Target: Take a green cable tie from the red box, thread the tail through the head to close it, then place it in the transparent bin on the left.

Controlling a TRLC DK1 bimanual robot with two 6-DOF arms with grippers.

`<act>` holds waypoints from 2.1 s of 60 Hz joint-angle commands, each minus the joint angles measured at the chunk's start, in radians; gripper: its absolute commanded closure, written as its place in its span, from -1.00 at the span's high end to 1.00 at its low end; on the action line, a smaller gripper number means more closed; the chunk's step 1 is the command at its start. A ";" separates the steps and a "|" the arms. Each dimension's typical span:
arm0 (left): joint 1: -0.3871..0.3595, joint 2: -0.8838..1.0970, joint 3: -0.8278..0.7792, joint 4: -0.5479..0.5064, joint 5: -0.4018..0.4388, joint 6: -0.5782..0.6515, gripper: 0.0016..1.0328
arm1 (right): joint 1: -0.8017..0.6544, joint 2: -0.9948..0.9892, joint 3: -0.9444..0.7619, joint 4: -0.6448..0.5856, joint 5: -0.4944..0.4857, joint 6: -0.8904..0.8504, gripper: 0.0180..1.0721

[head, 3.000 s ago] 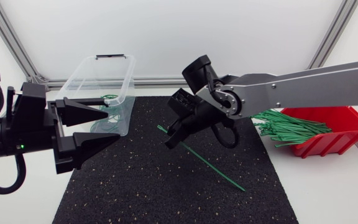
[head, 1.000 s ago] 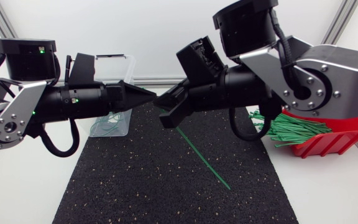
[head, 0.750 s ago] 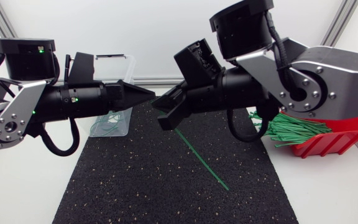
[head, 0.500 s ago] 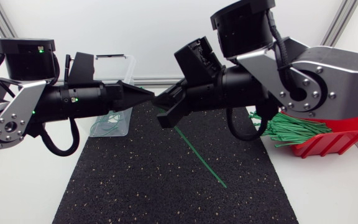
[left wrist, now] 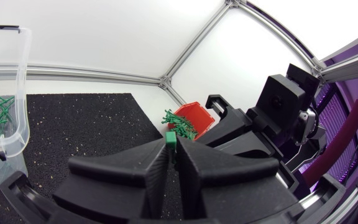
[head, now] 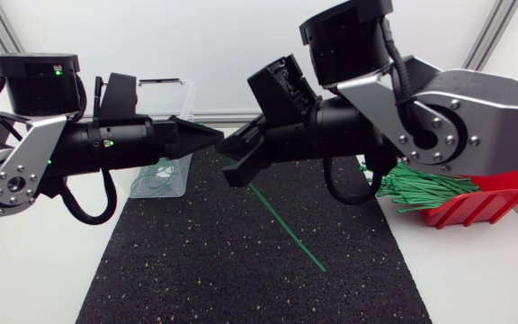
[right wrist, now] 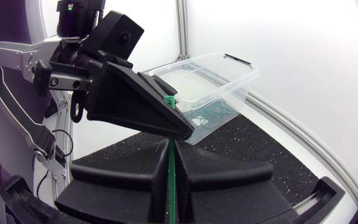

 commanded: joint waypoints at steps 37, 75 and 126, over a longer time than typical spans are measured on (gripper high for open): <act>0.035 0.006 0.005 0.005 0.089 0.016 -0.93 | -0.015 -0.010 -0.047 -0.004 -0.031 0.007 -0.03; 0.119 -0.053 -0.029 -0.038 0.391 0.312 -0.93 | -0.040 -0.023 -0.077 -0.129 -0.249 -0.259 0.02; 0.129 -0.112 -0.081 -0.056 0.425 0.352 -0.79 | 0.018 -0.038 -0.070 -0.134 -0.240 -0.294 -0.89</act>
